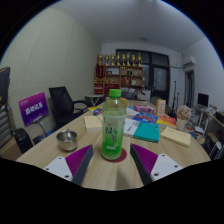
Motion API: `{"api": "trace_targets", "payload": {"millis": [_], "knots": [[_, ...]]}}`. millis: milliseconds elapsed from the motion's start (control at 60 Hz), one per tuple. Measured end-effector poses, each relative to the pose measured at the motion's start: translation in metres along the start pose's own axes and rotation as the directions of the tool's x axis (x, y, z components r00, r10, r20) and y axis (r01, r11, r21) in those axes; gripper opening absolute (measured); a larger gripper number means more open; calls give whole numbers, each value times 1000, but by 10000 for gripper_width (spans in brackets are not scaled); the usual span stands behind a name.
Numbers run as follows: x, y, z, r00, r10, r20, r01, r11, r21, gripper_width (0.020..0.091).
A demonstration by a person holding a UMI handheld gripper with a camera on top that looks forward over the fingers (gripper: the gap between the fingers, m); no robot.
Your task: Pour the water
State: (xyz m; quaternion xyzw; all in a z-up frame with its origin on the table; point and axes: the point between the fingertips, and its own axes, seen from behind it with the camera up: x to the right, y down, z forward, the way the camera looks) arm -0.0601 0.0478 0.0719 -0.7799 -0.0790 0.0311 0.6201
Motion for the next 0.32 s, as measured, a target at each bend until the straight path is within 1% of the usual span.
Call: {"api": "trace_targets", "payload": {"millis": [83,233,317], "knots": [[-2,2,-46,1000,-11,7,11,1000,9,845],[2,3,-126,1000,-6,-23,7,1000,29,841],[3,7,-173,1000,4,-21,-4,999,36,840]]}}
